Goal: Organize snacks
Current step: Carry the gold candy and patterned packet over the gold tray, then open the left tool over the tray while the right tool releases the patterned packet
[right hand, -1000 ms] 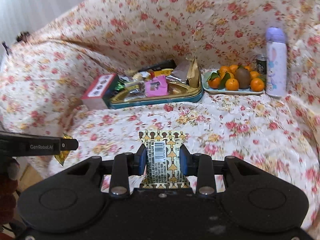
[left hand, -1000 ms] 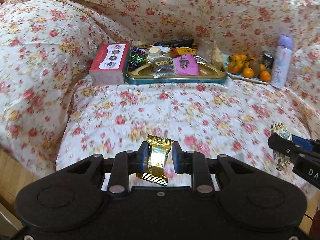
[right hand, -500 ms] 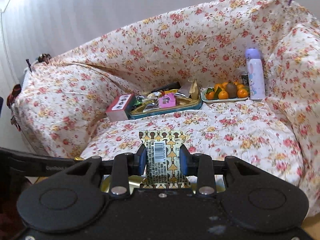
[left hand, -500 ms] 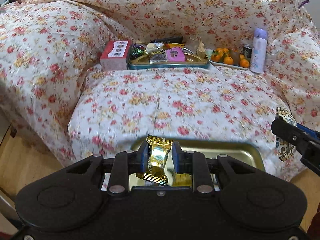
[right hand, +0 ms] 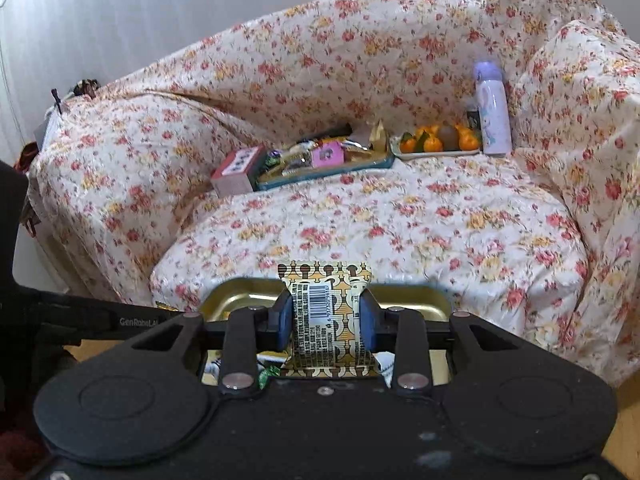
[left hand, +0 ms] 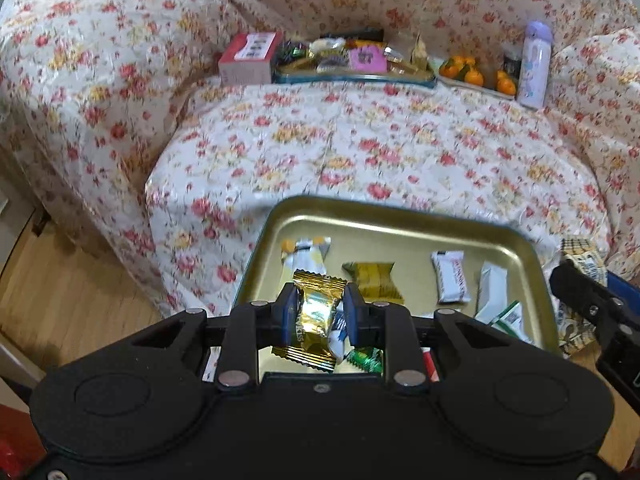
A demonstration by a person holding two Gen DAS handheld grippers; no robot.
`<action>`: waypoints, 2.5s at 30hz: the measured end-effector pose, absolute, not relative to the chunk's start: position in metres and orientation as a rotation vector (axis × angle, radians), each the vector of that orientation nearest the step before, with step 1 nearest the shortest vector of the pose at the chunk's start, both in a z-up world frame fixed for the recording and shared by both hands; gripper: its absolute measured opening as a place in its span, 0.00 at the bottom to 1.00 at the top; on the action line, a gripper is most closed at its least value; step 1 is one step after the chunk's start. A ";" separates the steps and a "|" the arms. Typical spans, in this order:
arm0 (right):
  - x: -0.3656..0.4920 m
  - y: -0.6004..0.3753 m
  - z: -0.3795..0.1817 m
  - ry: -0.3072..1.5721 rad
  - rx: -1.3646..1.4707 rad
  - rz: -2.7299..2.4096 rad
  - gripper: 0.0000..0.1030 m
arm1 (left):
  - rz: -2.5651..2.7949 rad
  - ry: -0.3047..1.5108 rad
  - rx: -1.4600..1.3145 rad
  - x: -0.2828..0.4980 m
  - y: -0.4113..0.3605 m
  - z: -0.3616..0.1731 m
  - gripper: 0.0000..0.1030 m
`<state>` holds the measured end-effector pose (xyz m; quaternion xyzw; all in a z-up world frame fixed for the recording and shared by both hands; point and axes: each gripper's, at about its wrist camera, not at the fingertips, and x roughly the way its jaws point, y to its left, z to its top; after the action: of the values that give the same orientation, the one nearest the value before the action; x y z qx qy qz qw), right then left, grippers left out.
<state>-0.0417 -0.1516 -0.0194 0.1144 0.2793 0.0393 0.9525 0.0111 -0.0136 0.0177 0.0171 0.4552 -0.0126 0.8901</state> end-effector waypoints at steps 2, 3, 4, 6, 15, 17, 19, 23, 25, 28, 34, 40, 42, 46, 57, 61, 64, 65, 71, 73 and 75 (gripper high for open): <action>-0.042 -0.149 -0.022 0.577 0.213 0.071 0.34 | -0.023 0.961 0.033 0.012 -0.011 0.013 0.31; -0.041 -0.148 -0.024 0.585 0.213 0.075 0.34 | -0.020 0.967 0.029 0.012 -0.010 0.012 0.31; -0.041 -0.148 -0.025 0.592 0.219 0.080 0.34 | -0.016 0.974 0.025 0.012 -0.009 0.010 0.31; -0.041 -0.147 -0.027 0.608 0.226 0.089 0.34 | -0.013 0.990 0.016 0.013 -0.006 0.005 0.31; -0.038 -0.141 -0.036 0.658 0.216 0.100 0.34 | -0.010 1.063 -0.008 0.032 0.007 -0.013 0.31; -0.036 -0.140 -0.038 0.669 0.220 0.104 0.34 | -0.004 1.074 -0.013 0.036 0.012 -0.016 0.31; -0.035 -0.141 -0.040 0.679 0.226 0.109 0.34 | 0.002 1.081 -0.019 0.039 0.015 -0.018 0.31; -0.033 -0.139 -0.043 0.697 0.232 0.120 0.34 | -0.002 1.087 -0.014 0.041 0.019 -0.021 0.32; -0.033 -0.139 -0.044 0.704 0.235 0.124 0.34 | -0.008 1.088 -0.005 0.040 0.018 -0.022 0.32; -0.031 -0.139 -0.045 0.712 0.241 0.129 0.34 | -0.020 1.095 -0.002 0.040 0.017 -0.024 0.32; -0.029 -0.138 -0.047 0.728 0.236 0.128 0.34 | -0.036 1.085 0.012 0.033 0.013 -0.024 0.34; -0.025 -0.136 -0.050 0.748 0.228 0.138 0.34 | -0.033 1.075 0.025 0.030 0.010 -0.023 0.39; -0.023 -0.135 -0.050 0.752 0.224 0.141 0.34 | -0.030 1.077 0.028 0.029 0.010 -0.023 0.39; -0.017 -0.133 -0.052 0.759 0.217 0.146 0.35 | -0.017 1.072 0.036 0.025 0.007 -0.022 0.39; 0.019 -0.122 -0.060 0.779 0.145 0.136 0.35 | 0.011 1.046 0.054 0.018 0.004 -0.019 0.39; 0.031 -0.119 -0.066 0.796 0.131 0.132 0.35 | 0.020 1.046 0.051 0.017 0.005 -0.019 0.39; 0.036 -0.117 -0.070 0.804 0.124 0.131 0.35 | 0.023 1.048 0.048 0.018 0.006 -0.019 0.39; 0.037 -0.116 -0.071 0.806 0.124 0.131 0.36 | 0.024 1.047 0.048 0.017 0.005 -0.019 0.39; 0.039 -0.116 -0.070 0.801 0.133 0.136 0.37 | 0.030 1.036 0.056 0.015 0.004 -0.018 0.39; 0.038 -0.116 -0.069 0.794 0.132 0.136 0.41 | 0.030 1.030 0.059 0.015 0.003 -0.017 0.39; 0.037 -0.115 -0.067 0.786 0.127 0.140 0.44 | 0.030 1.028 0.062 0.015 0.003 -0.017 0.39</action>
<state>0.0368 -0.1154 -0.0671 0.0620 0.3825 0.0680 0.9194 0.0149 0.0027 -0.0165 0.0296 0.4915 0.0145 0.8703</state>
